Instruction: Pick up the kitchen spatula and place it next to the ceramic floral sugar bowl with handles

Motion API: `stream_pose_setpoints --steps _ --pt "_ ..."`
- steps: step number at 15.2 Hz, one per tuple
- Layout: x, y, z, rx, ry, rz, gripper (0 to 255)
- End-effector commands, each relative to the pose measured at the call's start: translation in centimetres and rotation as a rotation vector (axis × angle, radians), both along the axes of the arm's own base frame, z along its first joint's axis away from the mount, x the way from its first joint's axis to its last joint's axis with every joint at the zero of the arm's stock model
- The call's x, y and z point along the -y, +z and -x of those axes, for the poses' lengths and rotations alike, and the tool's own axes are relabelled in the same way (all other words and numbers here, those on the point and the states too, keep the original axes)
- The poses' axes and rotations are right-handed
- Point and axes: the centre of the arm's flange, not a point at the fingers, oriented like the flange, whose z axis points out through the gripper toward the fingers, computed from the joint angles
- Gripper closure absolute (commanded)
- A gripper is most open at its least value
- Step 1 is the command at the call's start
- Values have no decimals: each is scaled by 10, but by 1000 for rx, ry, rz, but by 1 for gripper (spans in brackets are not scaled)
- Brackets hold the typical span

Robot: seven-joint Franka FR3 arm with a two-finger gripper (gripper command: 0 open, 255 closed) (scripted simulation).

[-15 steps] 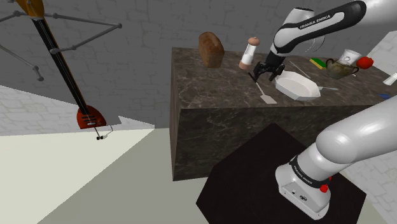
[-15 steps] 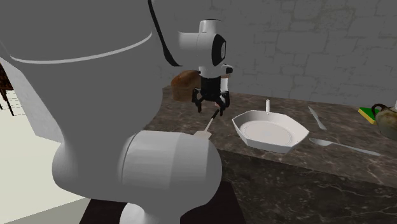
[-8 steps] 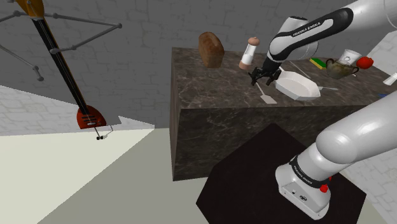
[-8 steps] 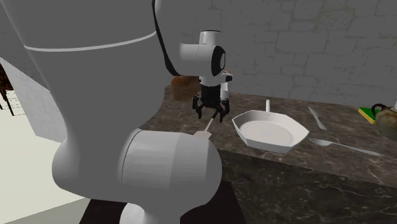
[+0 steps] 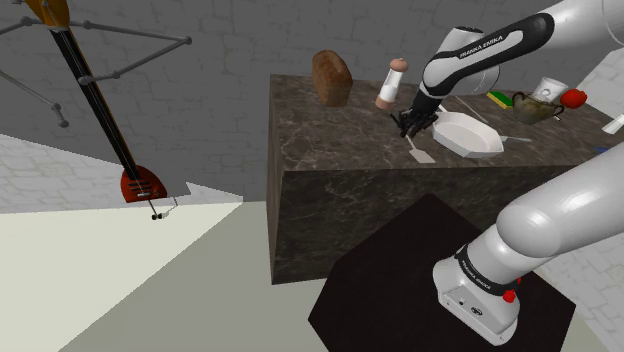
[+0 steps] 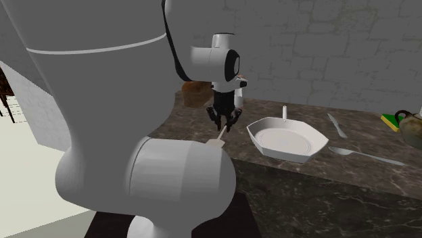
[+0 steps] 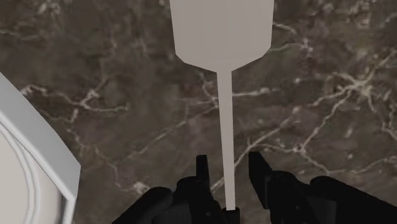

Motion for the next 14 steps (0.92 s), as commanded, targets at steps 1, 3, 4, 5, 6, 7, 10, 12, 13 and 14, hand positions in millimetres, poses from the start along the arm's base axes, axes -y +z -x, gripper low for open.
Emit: stream_pose_setpoints --steps 1,3,4,5,6,7,10,12,13,14 --pt "0 0 0 0 0 0 255" --pt "0 0 0 0 0 0 255" --pt "0 0 0 0 0 0 255" --pt "0 0 0 0 0 0 255" --pt "0 0 0 0 0 0 255" --pt "0 0 0 0 0 0 255" --pt "0 11 0 0 0 0 255" --pt "0 21 0 0 0 0 255" --pt "0 26 0 0 0 0 255" --pt "0 32 0 0 0 0 255"
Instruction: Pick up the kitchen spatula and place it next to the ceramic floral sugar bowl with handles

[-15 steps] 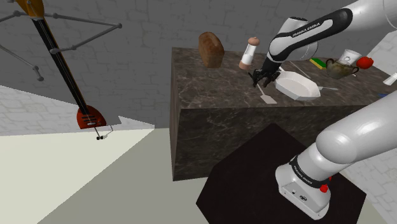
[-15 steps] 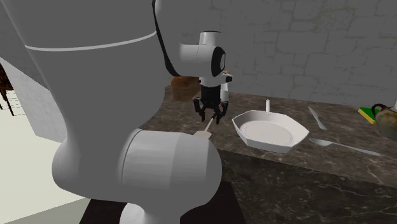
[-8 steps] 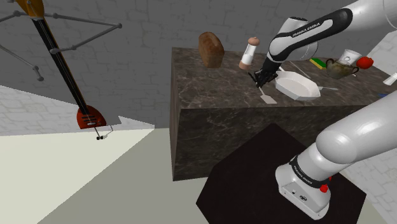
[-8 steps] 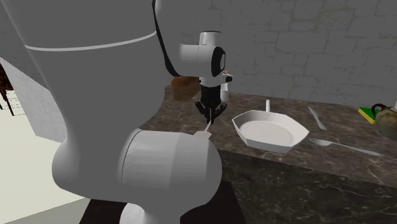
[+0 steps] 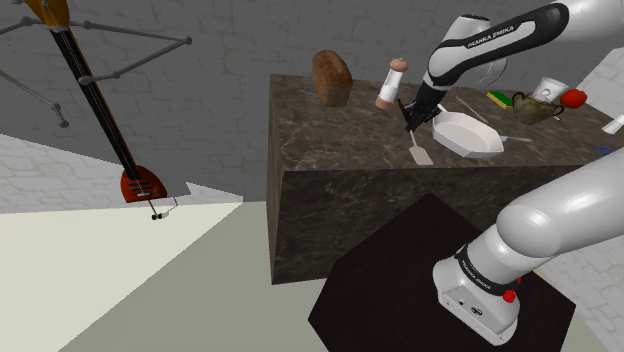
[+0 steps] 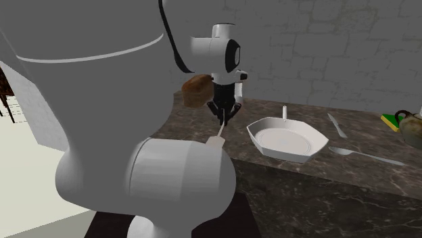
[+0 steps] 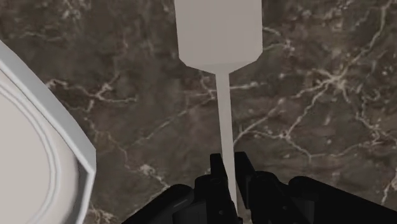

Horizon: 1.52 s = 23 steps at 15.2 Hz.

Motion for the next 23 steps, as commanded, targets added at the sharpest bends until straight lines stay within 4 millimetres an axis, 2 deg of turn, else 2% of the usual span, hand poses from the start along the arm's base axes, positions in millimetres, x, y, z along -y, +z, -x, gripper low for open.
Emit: stream_pose_setpoints --steps 1,23 --pt "0 11 1 0 0 0 255" --pt "0 127 1 0 0 0 255"
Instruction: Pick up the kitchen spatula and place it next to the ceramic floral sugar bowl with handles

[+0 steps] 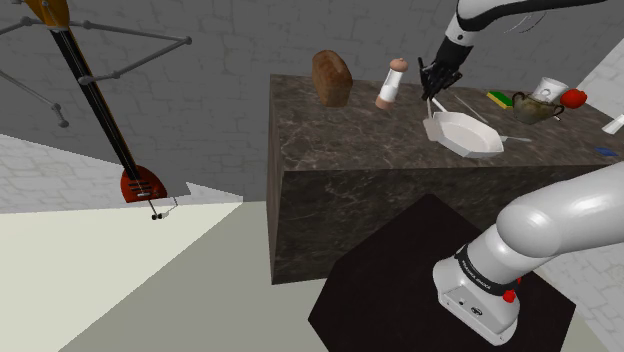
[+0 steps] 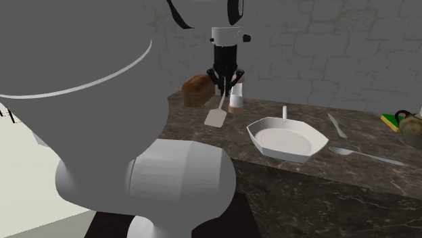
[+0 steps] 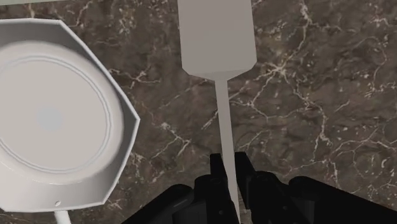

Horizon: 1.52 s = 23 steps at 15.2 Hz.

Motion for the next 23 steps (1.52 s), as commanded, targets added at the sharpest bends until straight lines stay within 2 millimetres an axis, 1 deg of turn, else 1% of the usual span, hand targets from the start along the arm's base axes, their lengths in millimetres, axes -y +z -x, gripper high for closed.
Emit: stream_pose_setpoints --steps 1,12,13,23 --pt "0 10 -1 -1 0 0 255" --pt "0 68 -1 -1 0 0 255" --pt "0 71 0 -1 0 0 255" --pt "115 71 66 -1 0 0 255"
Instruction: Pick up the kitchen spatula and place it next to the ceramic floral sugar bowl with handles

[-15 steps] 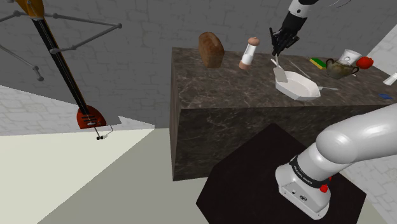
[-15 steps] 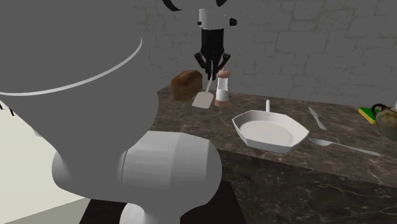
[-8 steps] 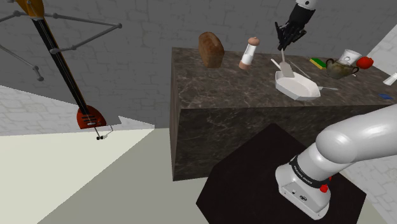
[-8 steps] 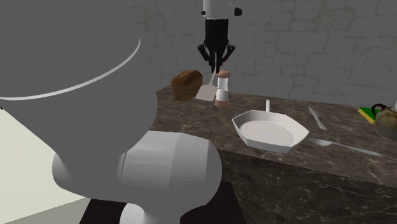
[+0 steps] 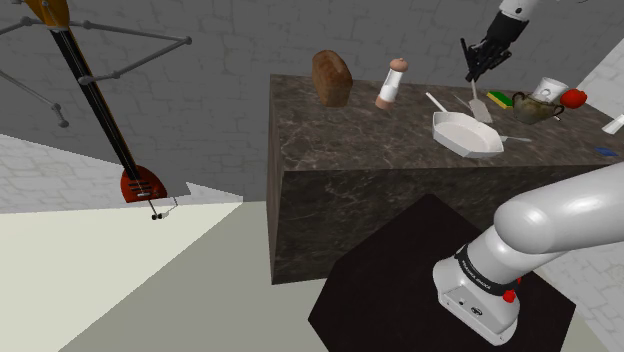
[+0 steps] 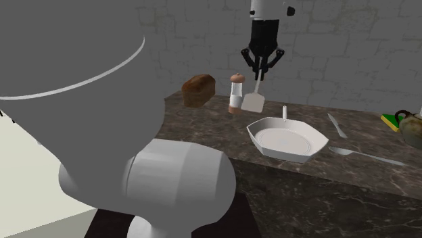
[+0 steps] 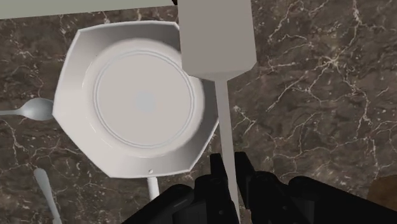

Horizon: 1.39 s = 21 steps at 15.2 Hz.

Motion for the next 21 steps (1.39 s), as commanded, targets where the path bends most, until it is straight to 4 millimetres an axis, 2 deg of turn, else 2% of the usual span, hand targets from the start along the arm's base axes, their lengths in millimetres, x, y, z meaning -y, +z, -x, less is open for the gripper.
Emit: stream_pose_setpoints --steps 1,21 --pt "22 1 16 0 1 0 255" --pt "251 1 148 0 1 0 255"
